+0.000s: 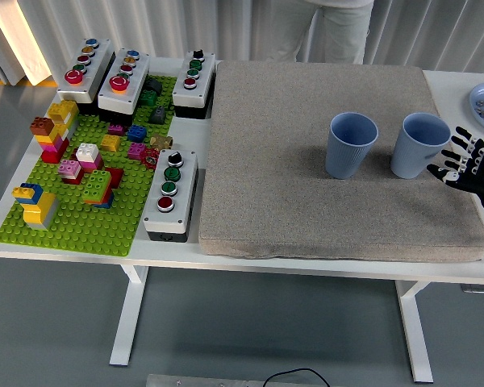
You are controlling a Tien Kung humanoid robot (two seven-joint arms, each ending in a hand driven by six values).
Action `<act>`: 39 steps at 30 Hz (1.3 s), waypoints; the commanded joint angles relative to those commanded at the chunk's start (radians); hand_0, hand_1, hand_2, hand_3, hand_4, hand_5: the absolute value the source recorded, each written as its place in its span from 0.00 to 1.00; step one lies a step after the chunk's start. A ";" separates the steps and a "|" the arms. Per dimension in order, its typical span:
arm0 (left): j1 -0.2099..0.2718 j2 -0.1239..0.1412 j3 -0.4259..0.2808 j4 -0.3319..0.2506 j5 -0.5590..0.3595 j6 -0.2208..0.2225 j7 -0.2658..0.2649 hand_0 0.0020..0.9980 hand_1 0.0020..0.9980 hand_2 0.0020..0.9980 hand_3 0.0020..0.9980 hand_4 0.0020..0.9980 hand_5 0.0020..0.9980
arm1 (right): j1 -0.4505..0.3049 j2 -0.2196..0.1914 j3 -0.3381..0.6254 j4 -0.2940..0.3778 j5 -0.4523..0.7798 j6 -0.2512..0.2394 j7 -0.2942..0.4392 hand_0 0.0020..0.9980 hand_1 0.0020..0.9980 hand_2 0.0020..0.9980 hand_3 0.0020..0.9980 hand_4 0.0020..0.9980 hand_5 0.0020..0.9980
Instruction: Pick cup pour cup place
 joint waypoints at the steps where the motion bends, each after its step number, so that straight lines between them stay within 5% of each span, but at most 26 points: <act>1: 0.000 0.000 0.001 0.000 0.000 0.000 0.000 0.74 0.80 0.85 0.65 0.55 0.94 | 0.002 0.004 -0.003 -0.002 0.000 -0.001 0.001 0.92 0.88 0.99 1.00 0.86 0.15; 39: -0.008 -0.003 0.000 0.000 0.008 -0.002 0.002 0.74 0.79 0.85 0.64 0.55 0.94 | 0.039 0.032 -0.021 -0.037 0.002 -0.015 0.012 0.93 0.88 0.98 1.00 0.85 0.16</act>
